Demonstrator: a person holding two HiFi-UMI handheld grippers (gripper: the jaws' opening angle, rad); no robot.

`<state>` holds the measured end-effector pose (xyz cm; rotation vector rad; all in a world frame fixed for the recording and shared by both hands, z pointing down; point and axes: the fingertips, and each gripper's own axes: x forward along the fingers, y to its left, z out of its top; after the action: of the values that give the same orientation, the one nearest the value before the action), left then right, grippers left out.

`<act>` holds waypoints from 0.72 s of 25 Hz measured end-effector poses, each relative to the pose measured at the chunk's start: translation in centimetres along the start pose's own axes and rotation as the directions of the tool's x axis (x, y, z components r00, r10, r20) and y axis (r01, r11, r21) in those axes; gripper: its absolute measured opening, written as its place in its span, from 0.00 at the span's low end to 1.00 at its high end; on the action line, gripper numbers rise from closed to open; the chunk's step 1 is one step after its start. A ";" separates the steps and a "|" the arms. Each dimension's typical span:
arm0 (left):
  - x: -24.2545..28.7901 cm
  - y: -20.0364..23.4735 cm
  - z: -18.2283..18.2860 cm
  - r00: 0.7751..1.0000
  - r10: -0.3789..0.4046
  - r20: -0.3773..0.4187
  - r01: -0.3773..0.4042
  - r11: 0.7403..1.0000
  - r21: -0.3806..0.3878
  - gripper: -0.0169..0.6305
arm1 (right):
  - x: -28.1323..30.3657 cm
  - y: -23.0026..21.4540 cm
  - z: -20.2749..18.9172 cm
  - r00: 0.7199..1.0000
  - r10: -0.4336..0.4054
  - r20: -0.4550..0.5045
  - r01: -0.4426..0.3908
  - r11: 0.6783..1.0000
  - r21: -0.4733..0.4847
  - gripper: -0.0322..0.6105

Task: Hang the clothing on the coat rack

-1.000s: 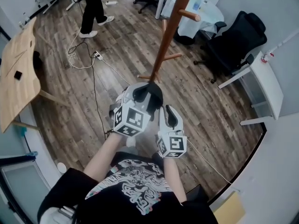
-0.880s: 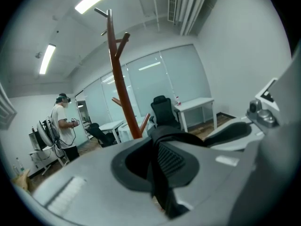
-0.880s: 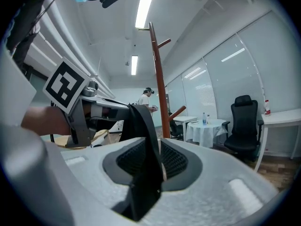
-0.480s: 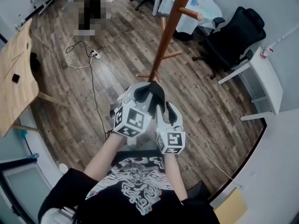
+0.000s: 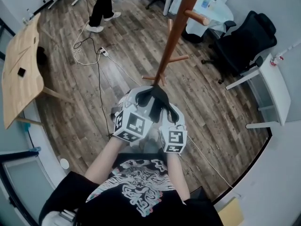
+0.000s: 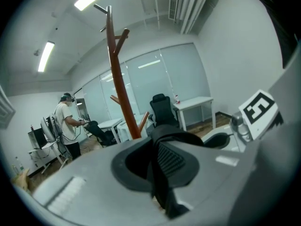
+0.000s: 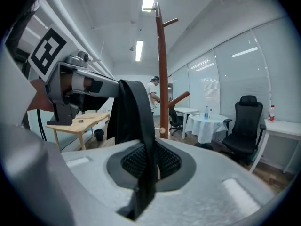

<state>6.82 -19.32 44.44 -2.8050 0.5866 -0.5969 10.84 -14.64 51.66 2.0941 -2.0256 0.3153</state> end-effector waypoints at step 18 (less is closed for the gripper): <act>1.1 0.0 -2.8 0.996 0.040 -0.082 -0.042 0.999 -0.030 0.04 | -0.6 -4.3 2.4 0.993 -0.076 0.089 0.074 0.997 0.025 0.07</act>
<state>6.48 -20.14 47.35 -2.8017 0.6734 -0.7029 15.13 -14.59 49.20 2.2297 -1.9947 0.2356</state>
